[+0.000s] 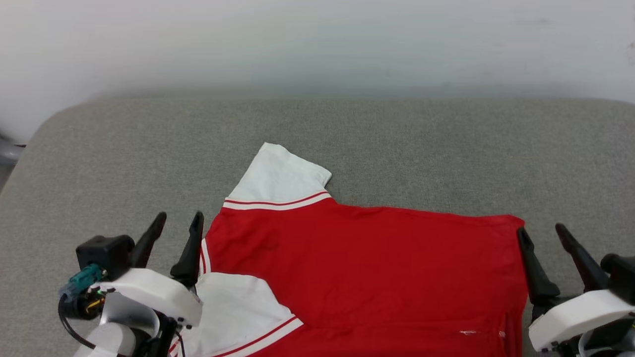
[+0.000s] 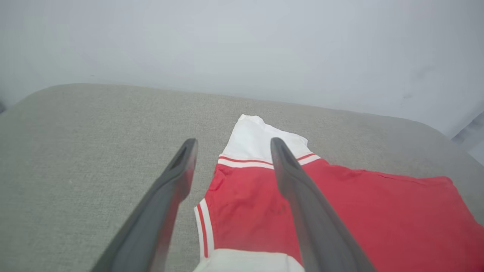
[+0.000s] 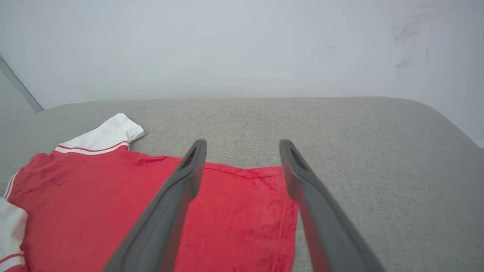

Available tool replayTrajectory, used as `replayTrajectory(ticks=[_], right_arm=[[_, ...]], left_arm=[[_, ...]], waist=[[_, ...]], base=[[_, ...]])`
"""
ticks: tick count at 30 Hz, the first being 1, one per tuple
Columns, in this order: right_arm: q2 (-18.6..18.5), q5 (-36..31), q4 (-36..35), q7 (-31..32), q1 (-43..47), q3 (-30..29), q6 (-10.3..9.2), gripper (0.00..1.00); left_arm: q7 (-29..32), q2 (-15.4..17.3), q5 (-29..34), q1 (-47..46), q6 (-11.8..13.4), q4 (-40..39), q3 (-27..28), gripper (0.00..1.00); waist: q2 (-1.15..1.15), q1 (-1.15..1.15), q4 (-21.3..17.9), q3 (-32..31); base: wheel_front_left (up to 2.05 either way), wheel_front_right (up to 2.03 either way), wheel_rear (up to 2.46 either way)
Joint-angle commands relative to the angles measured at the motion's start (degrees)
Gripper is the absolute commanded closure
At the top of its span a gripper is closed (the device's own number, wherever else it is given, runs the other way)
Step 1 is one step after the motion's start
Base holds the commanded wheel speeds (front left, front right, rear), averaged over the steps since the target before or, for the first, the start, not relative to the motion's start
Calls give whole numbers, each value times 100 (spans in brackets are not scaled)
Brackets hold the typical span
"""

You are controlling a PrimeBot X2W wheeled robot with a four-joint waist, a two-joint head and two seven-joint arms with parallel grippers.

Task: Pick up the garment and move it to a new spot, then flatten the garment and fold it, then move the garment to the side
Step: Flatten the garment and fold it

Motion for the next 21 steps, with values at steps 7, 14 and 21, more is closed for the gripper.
replayTrajectory(ticks=[7, 14, 21], right_arm=[[238, -110, -490, -28, -449, -42, -3, 0], [378, -141, -699, -138, -894, 83, -3, 0], [456, -102, -512, -322, -1151, 175, -3, 0]], left_arm=[[-548, -58, 363, -744, 18, 88, 108, 0], [-227, 111, 300, -1818, -307, 605, 124, 0], [896, 362, -42, -2894, -919, 1608, -77, 0]], waist=[[0, 0, -345, 789], [0, 0, -736, 1480], [0, 0, -1042, 1724]], base=[[0, 0, 0], [0, 0, 0], [0, 0, 0]])
